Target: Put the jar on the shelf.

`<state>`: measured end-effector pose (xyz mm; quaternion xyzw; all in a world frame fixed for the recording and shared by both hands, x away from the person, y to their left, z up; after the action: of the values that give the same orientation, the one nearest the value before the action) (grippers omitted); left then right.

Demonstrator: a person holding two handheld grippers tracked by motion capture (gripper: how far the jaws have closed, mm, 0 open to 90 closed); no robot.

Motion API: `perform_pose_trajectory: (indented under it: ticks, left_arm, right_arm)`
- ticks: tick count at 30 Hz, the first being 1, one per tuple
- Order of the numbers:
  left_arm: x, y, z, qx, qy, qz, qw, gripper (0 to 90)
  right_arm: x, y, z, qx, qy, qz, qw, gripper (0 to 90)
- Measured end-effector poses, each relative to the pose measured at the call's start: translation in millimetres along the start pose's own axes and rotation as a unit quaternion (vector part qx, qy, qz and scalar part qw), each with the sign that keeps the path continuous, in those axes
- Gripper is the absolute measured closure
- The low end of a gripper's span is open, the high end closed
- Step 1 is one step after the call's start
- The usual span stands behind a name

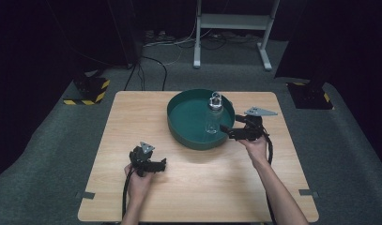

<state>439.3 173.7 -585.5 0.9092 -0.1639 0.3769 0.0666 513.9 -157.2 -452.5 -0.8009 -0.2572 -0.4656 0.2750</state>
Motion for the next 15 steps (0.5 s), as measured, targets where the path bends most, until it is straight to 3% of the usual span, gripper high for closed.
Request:
perform_pose_trajectory:
  ticks: [15]
  left_arm:
    - [0.1, 0.1, 0.1, 0.000, 0.001, -0.001, 1.0000, 2.6]
  right_arm:
    - [-6.6, 2.1, -21.3, -0.006, 0.022, 0.006, 0.9997, 8.5]
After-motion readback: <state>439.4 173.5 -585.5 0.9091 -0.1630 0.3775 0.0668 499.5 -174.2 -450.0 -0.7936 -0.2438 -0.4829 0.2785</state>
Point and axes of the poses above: each handheld gripper's, and its own axes: z roughly forward along the jaws, x roughly out of its top, y roughly to its right, the point moved 6 cm from there along z, roughly forward along the jaws
